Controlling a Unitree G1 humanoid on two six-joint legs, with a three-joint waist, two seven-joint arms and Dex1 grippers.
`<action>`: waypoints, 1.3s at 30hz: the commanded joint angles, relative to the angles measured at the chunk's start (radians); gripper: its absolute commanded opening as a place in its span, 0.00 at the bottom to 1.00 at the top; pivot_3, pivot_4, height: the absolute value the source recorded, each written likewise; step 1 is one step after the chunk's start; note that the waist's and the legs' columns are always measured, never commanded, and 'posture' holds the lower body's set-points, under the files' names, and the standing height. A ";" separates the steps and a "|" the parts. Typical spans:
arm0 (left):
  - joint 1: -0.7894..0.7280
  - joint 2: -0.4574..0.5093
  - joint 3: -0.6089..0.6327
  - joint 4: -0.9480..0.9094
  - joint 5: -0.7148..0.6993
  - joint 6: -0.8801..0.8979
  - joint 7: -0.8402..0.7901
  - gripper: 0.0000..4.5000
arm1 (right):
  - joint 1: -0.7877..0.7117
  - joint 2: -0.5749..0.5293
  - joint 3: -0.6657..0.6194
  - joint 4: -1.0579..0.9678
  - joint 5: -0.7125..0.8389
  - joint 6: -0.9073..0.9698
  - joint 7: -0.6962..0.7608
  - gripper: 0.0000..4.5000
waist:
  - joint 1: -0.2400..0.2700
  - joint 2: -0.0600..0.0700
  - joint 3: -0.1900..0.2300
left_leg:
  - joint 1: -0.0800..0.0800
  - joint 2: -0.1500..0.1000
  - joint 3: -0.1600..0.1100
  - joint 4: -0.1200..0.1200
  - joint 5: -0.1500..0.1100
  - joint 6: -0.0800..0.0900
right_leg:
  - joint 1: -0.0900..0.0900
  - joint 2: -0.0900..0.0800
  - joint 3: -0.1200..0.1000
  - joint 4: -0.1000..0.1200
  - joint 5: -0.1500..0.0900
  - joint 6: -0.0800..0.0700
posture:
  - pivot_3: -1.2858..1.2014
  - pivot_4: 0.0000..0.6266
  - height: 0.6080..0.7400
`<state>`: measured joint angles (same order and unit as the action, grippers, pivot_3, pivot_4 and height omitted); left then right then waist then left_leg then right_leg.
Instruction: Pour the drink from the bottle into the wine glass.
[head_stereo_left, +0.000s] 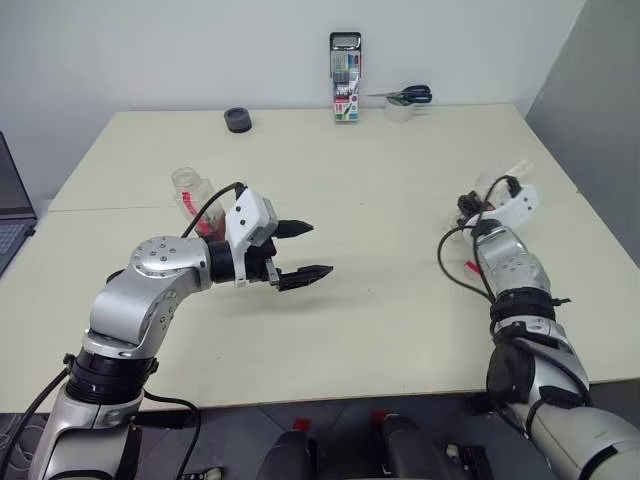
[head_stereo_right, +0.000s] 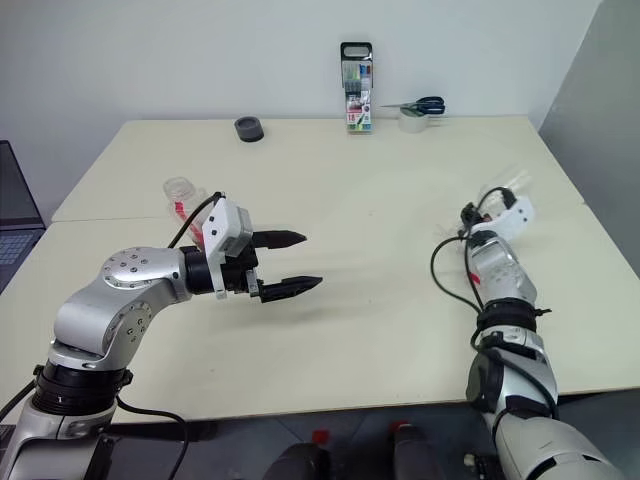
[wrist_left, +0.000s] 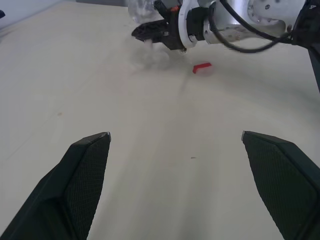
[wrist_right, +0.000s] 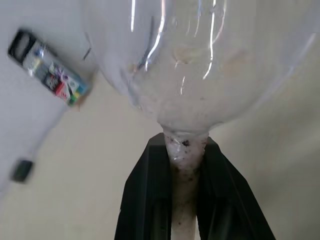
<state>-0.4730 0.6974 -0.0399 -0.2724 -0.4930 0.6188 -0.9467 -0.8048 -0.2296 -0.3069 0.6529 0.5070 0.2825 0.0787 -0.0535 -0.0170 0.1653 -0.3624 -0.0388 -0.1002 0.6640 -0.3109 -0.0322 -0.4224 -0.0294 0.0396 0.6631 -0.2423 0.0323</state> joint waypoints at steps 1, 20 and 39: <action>0.033 0.000 0.036 -0.053 -0.022 0.007 0.019 1.00 | 0.082 -0.017 0.164 -0.161 -0.179 -0.081 0.060 0.06 | -0.001 0.000 0.000 | 0.000 0.000 0.000 0.000 0.000 0.000 | -0.001 0.000 0.000 0.000 0.000 0.000 | 0.52 0.24 1.00; 0.212 -0.005 0.118 -0.199 -0.076 0.059 0.152 1.00 | 0.585 -0.010 0.306 -0.600 -0.392 0.115 0.063 0.06 | 0.025 -0.003 -0.006 | 0.001 0.000 -0.004 0.000 0.000 -0.001 | 0.003 -0.005 -0.002 -0.002 0.000 0.000 | 0.52 0.24 1.00; 0.532 -0.059 0.354 -0.355 -0.080 0.029 0.344 1.00 | 0.014 0.236 0.368 0.076 -0.456 -0.351 0.189 0.06 | -0.032 -0.002 -0.006 | 0.014 0.016 0.006 -0.004 -0.001 0.000 | 0.006 0.011 0.003 0.000 0.003 -0.009 | 0.52 0.24 1.00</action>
<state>0.0446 0.6473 0.2655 -0.5696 -0.5687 0.6674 -0.6310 -0.7449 -0.0198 0.0412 0.6713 0.0589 -0.0028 0.2417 -0.0855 -0.0186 0.1595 -0.3488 -0.0230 -0.0946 0.6597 -0.3119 -0.0322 -0.4173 -0.0187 0.0422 0.6635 -0.2391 0.0230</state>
